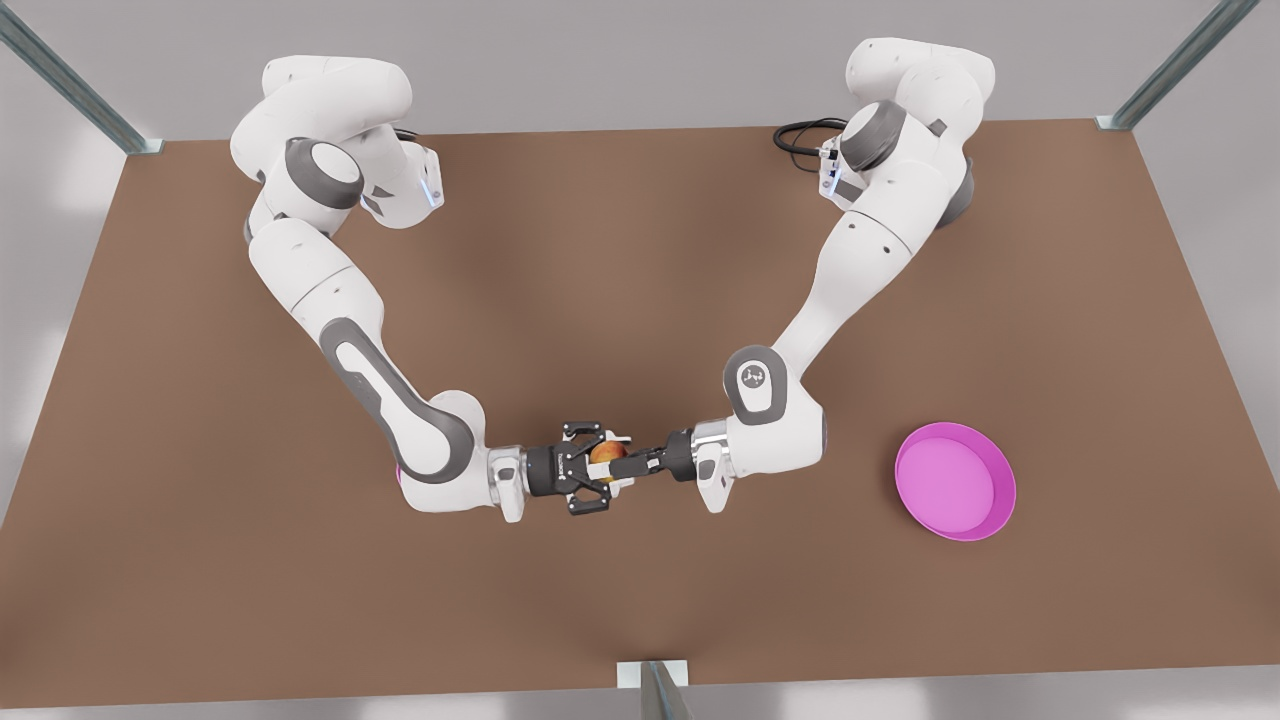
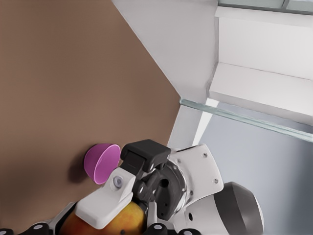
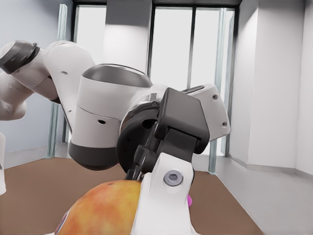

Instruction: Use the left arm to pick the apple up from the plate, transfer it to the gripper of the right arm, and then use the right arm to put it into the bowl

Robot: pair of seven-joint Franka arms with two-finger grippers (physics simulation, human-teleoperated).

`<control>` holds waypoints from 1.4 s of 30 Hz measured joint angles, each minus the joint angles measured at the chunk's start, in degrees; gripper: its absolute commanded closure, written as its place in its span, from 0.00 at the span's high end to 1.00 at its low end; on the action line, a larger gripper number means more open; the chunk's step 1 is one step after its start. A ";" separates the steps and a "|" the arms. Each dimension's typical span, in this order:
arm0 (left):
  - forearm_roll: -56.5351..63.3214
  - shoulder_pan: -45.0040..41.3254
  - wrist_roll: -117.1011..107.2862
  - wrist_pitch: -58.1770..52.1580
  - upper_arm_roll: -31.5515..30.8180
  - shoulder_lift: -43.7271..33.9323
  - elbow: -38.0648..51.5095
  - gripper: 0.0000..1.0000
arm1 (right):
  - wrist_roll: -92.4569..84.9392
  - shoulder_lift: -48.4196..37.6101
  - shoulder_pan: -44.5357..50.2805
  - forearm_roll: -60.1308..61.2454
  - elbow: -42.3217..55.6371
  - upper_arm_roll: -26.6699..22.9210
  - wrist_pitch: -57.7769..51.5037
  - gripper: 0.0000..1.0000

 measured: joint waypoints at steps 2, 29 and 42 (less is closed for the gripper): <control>-0.66 0.01 0.72 0.00 0.00 0.02 0.01 1.00 | -0.07 -0.09 -0.22 0.04 0.00 0.00 -0.08 0.63; 61.57 10.90 -10.04 -50.96 22.48 -42.76 -23.52 1.00 | 18.33 -22.33 -15.60 -92.59 -12.81 -2.44 -15.65 0.63; 67.14 8.49 -10.57 -59.91 20.61 -36.11 -11.70 1.00 | 35.45 -22.02 -17.97 -98.59 -25.87 -4.28 -1.03 0.63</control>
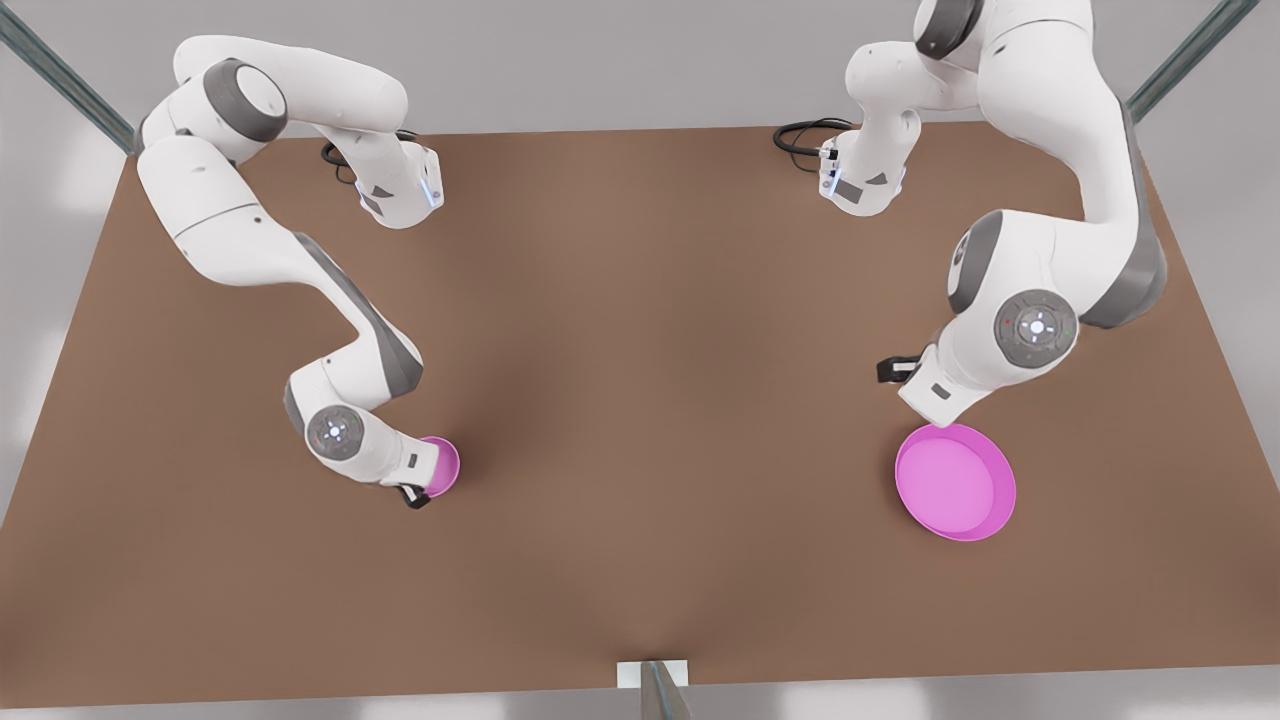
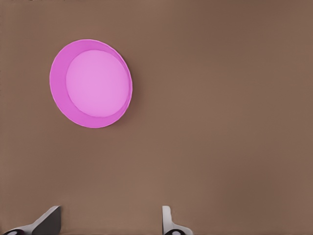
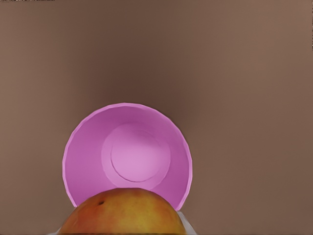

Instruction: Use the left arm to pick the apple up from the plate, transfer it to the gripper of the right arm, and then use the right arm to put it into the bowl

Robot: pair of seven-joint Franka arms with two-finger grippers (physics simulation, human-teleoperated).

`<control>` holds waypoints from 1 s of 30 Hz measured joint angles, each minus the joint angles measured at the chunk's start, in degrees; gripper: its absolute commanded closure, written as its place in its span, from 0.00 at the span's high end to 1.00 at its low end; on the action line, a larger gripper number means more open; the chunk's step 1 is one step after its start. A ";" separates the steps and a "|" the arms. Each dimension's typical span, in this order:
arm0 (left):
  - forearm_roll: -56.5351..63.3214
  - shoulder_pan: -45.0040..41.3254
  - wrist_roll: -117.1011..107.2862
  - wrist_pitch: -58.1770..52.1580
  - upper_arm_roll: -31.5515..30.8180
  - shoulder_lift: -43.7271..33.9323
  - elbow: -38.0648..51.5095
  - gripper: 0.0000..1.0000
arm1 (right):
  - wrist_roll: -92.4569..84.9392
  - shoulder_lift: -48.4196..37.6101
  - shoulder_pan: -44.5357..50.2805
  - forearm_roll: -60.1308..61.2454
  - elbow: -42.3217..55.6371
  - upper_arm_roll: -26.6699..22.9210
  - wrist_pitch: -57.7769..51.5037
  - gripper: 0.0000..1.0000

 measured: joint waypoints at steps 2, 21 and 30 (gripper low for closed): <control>1.22 0.21 -0.06 -0.29 0.12 0.10 0.39 1.00 | 1.80 -0.06 -0.47 -0.03 -1.57 0.09 1.95 0.63; -1.58 1.38 -0.30 -4.66 0.09 0.24 0.61 1.00 | 19.69 -4.55 -1.78 0.47 10.79 2.12 -7.68 1.00; -7.63 1.30 -0.59 -12.64 0.01 5.60 5.17 1.00 | 43.87 -22.21 13.96 15.94 23.43 -28.08 -36.53 1.00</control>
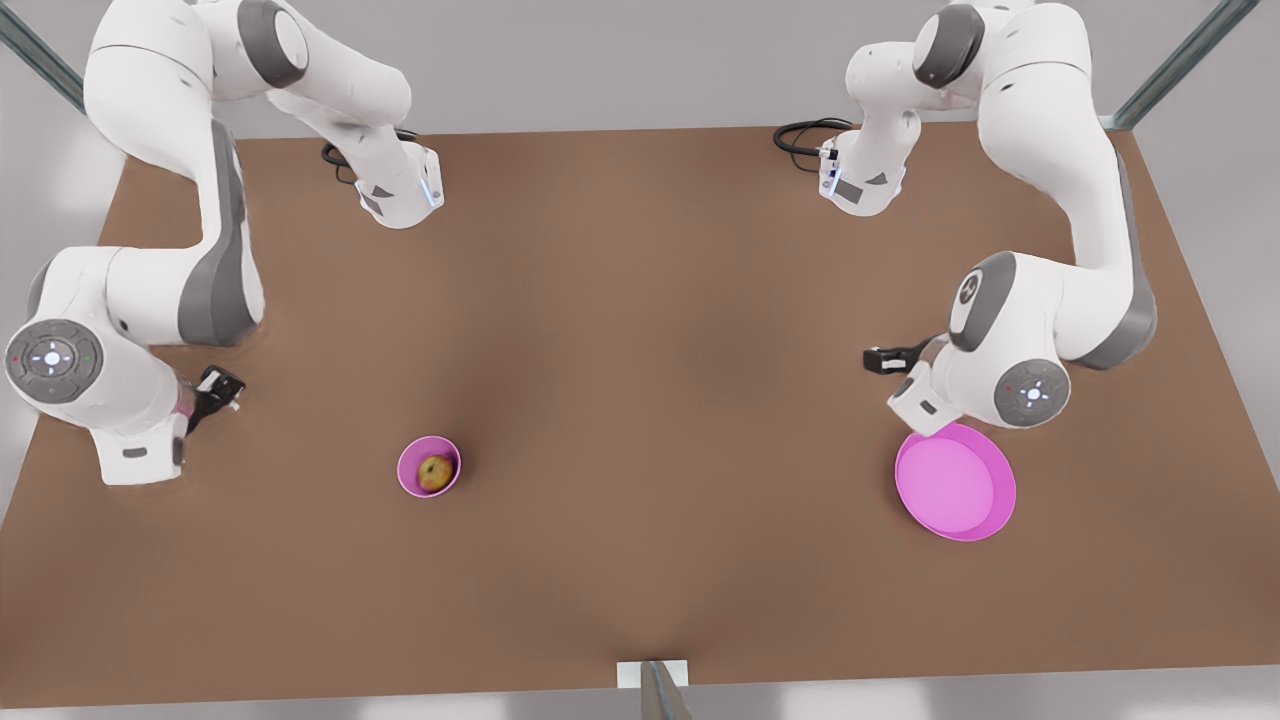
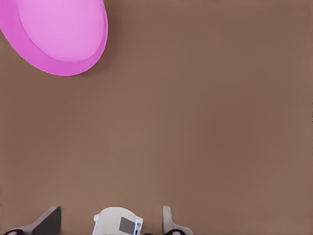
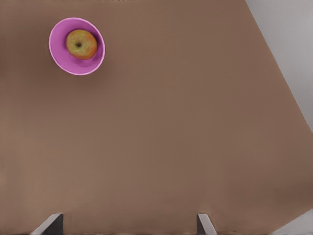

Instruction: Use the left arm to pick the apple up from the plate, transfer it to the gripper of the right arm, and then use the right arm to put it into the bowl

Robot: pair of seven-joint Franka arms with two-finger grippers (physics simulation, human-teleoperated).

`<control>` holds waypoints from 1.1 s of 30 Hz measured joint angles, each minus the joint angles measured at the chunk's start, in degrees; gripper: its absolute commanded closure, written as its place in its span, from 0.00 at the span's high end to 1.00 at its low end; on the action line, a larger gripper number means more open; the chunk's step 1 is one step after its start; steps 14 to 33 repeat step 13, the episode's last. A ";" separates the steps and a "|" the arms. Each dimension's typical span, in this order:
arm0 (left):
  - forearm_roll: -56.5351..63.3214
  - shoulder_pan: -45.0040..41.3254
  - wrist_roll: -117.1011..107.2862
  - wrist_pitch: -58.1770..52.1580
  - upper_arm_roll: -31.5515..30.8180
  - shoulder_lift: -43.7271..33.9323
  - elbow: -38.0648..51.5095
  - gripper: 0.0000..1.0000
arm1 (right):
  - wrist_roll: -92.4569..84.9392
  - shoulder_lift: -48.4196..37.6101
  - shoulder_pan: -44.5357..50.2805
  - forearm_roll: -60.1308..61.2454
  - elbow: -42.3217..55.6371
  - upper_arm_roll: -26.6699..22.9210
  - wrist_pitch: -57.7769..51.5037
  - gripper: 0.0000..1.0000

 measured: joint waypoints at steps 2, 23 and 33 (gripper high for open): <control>1.25 0.09 -0.06 1.32 -0.14 -1.81 0.52 1.00 | 3.94 -5.73 3.49 3.40 -3.59 -4.09 -3.05 1.00; 3.12 -0.23 -0.34 3.97 -0.48 -3.75 0.58 1.00 | 19.56 -9.55 5.79 9.97 -8.12 -8.73 -9.54 1.00; 3.12 -0.23 -0.34 3.97 -0.48 -3.75 0.58 1.00 | 19.56 -9.55 5.79 9.97 -8.12 -8.73 -9.54 1.00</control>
